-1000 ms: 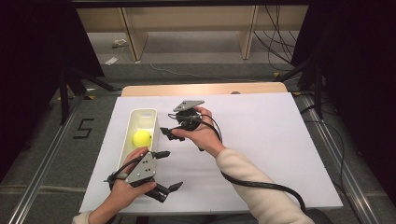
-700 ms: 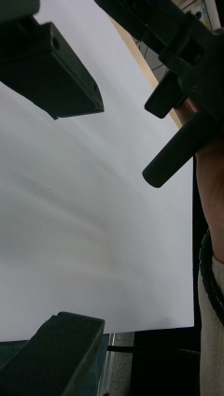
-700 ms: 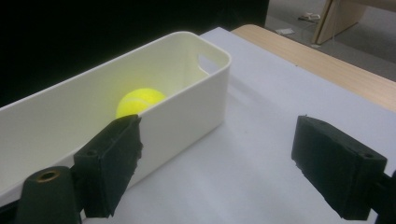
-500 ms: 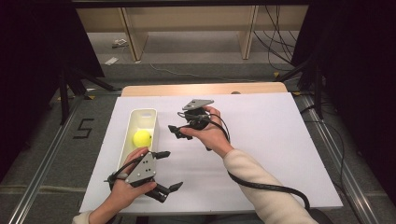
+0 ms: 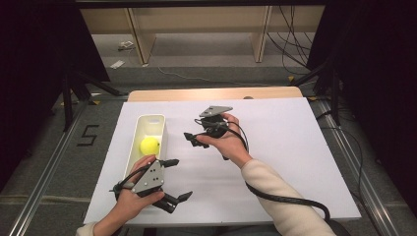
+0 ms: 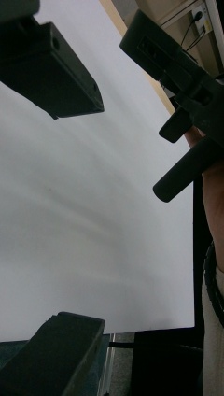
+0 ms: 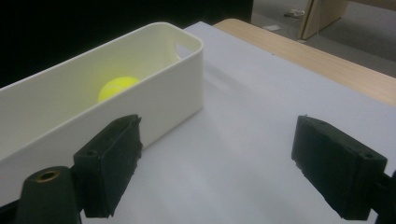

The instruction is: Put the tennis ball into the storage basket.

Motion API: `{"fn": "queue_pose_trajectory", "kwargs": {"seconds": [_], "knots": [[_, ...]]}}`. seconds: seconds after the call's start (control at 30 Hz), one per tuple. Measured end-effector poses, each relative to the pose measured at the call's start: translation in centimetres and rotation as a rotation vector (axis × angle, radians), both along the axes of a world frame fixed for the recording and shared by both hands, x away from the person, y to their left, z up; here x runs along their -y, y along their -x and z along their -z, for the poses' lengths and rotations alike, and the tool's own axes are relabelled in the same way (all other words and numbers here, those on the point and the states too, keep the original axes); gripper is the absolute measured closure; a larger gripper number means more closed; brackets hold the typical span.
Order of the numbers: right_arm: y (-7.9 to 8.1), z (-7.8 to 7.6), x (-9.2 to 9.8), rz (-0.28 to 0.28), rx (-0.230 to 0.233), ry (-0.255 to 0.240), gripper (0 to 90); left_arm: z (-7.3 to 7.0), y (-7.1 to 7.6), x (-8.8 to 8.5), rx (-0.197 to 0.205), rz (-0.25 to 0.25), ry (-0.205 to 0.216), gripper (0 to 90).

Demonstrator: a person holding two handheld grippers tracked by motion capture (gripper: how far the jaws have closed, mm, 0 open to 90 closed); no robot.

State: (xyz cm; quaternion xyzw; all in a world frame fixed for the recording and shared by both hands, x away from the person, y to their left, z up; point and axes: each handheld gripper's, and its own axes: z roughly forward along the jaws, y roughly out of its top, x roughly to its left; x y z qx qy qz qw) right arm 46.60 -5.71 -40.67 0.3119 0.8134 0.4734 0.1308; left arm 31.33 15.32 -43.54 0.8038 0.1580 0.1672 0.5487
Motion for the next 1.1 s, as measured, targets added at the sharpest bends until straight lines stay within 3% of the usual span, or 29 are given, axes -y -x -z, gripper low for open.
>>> {"fn": "queue_pose_trajectory", "kwargs": {"seconds": [1.1], "knots": [[1.5,0.1,5.5,0.076,0.004,0.011,16.7,0.0,0.0,-0.1,-0.001,-0.005,-0.002,0.0]]}}
